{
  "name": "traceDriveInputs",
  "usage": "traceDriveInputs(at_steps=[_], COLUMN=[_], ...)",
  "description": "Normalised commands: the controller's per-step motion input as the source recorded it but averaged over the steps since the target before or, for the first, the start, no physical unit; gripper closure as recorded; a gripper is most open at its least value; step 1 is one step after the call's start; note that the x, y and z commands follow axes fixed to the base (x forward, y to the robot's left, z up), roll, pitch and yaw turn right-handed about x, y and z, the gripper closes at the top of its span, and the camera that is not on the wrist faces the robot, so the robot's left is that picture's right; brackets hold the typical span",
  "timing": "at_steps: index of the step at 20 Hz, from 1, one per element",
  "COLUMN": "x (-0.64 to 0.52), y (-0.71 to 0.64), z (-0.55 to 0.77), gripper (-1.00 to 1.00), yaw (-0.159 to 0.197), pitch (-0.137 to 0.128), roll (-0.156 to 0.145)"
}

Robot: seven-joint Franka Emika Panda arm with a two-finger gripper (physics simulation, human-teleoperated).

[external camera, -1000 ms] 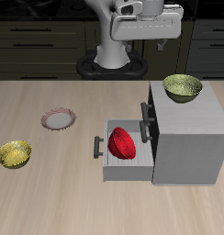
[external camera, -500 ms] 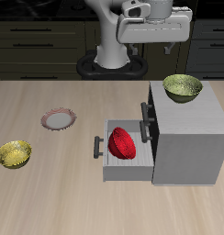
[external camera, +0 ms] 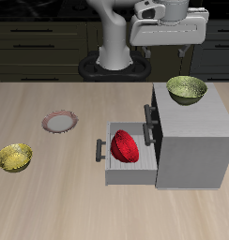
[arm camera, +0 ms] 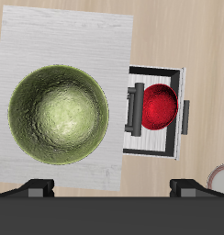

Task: Place the green bowl on the plate

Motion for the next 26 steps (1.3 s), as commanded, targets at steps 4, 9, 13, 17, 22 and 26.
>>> traceDriveInputs(at_steps=[4,9,13,17,22,26], x=[0.09,0.08,0.06,0.12,0.13,0.18], y=[0.20,0.13,0.05,0.05,-0.01,-0.07], z=[-0.02,0.06,-0.03,0.02,-0.06,-0.18], gripper=[-1.00,-1.00,-1.00,-1.00,-1.00,-1.00], yaw=[0.005,-0.033,-0.035,-0.012,-0.005,-0.015], pitch=[0.012,-0.004,0.014,0.002,-0.001,0.034], roll=[0.019,0.018,0.012,0.000,0.009,0.003])
